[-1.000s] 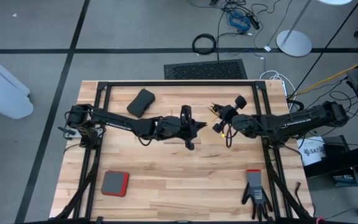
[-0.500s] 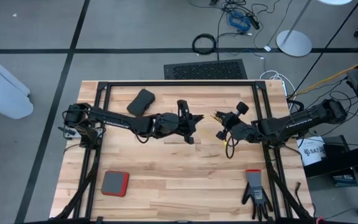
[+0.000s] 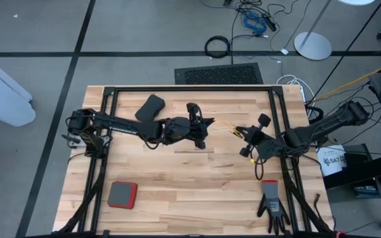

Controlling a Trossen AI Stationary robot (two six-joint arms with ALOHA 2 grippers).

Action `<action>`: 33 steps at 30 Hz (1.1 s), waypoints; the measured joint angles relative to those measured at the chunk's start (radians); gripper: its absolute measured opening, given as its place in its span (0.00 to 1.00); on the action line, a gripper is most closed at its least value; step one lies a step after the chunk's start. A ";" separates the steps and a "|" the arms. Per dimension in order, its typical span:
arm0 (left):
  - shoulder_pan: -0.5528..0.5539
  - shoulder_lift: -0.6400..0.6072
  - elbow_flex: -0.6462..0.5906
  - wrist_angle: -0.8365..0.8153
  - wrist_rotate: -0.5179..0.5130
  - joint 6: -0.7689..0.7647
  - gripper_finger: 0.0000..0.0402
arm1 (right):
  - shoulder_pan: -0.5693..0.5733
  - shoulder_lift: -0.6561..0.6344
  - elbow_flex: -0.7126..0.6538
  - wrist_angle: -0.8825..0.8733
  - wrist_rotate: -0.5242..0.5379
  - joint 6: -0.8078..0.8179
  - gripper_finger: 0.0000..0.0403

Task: Coil cords
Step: Coil the yellow wire on the spool

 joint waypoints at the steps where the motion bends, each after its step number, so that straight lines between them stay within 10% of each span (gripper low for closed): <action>1: 0.002 0.000 0.000 -0.003 0.000 0.000 0.00 | 0.011 -0.008 0.000 -0.023 0.015 0.022 0.00; 17: 0.086 0.000 -0.026 -0.036 0.137 -0.137 0.00 | 0.152 -0.139 0.000 -0.006 0.142 0.031 0.00; 33: 0.105 0.078 -0.032 0.048 0.249 -0.197 0.00 | 0.169 -0.143 0.000 0.463 0.092 -0.333 0.00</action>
